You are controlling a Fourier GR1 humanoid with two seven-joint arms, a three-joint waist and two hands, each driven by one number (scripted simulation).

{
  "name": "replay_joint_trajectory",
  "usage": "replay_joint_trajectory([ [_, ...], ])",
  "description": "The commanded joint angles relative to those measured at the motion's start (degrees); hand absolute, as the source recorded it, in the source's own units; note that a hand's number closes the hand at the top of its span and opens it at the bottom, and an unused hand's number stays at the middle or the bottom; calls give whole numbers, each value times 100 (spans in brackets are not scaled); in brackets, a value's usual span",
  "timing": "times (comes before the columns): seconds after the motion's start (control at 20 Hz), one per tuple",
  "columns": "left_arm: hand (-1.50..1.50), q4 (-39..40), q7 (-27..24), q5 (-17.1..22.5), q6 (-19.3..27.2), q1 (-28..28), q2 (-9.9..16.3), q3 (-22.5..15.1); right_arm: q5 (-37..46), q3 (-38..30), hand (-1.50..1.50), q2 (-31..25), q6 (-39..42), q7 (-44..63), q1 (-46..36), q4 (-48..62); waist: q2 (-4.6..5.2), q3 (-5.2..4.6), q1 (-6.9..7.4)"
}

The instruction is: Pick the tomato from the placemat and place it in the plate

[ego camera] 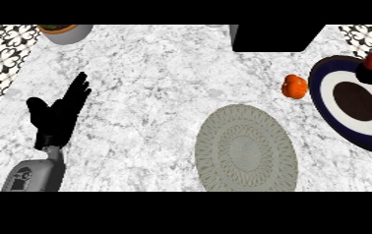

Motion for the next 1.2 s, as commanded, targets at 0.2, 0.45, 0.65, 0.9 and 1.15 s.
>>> replay_joint_trajectory([
  [0.2,0,-399,413,-176,200,-38,-155,-124,-710,-542,150,-832,31,-1342,78,2062,25,9,70],
  [0.45,0,-76,141,-104,40,-75,-173,-61,-1802,-1077,150,-857,843,-1803,-67,2679,42,15,59],
  [0.65,0,14,20,-112,-84,-86,-17,107,-1934,-932,-150,-1050,1155,-2949,91,3277,19,6,40],
  [0.9,0,33,-27,-123,-89,-13,-164,50,-2068,-1121,-150,-1217,358,-3883,-241,3433,32,10,82],
  [1.15,0,46,165,-85,-81,-78,23,237,-3114,-1483,-150,-953,1090,-4743,-174,2257,-36,0,-79],
])
